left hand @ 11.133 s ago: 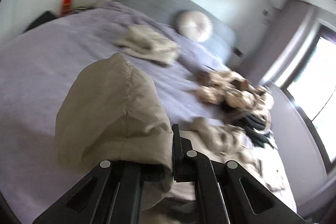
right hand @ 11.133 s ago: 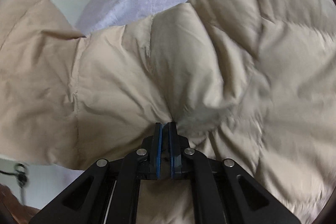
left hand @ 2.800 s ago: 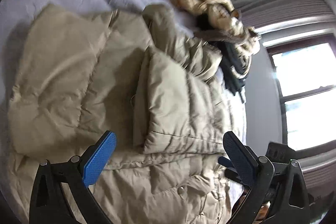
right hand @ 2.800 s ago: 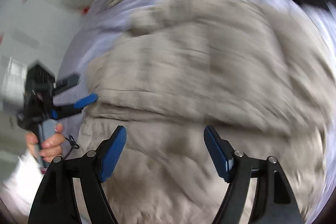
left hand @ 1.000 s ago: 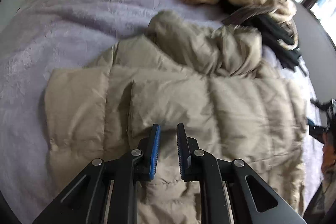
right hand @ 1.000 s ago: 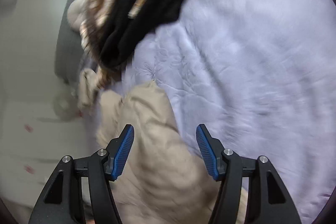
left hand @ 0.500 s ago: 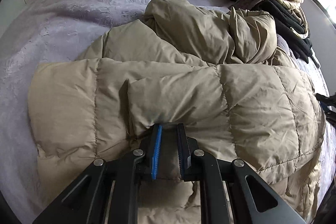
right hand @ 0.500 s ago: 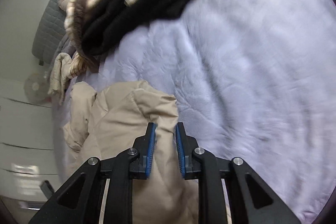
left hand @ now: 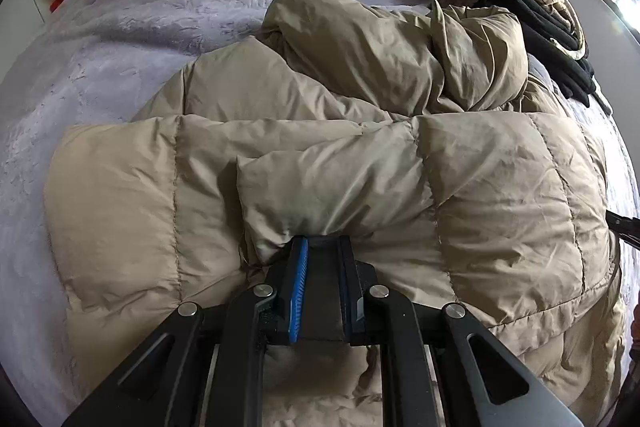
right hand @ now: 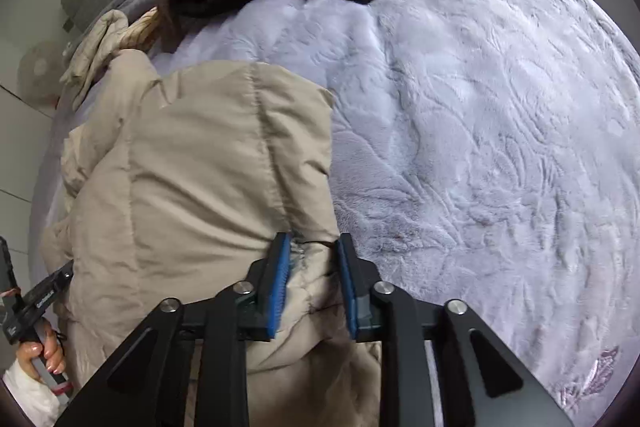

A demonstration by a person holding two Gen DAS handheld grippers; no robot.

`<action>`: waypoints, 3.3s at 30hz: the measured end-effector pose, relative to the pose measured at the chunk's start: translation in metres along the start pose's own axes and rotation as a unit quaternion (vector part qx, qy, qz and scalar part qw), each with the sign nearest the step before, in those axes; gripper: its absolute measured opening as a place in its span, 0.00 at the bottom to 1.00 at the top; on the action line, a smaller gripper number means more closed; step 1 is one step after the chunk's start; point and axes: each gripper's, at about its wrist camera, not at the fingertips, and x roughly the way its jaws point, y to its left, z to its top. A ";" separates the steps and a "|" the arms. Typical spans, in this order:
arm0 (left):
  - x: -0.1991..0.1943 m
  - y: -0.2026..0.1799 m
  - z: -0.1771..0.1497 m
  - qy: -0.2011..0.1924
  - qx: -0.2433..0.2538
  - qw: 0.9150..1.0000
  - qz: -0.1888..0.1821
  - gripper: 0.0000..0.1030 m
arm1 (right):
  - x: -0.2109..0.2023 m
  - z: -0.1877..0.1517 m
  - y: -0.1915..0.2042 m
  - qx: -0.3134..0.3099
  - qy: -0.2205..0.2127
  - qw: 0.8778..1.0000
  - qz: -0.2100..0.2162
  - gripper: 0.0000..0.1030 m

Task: Fold large clothes

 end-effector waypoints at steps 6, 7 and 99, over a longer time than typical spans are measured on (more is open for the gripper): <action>0.000 -0.001 0.000 0.000 0.000 1.000 0.007 0.16 | 0.003 0.002 0.003 -0.005 -0.003 1.000 -0.015 0.30; 0.000 -0.002 0.001 0.002 0.001 1.000 0.010 0.16 | 0.003 0.002 0.005 -0.005 -0.003 1.000 -0.017 0.30; -0.179 0.107 -0.348 0.158 -0.226 0.958 -0.078 0.99 | -0.152 -0.303 -0.047 0.332 0.081 0.915 0.213 1.00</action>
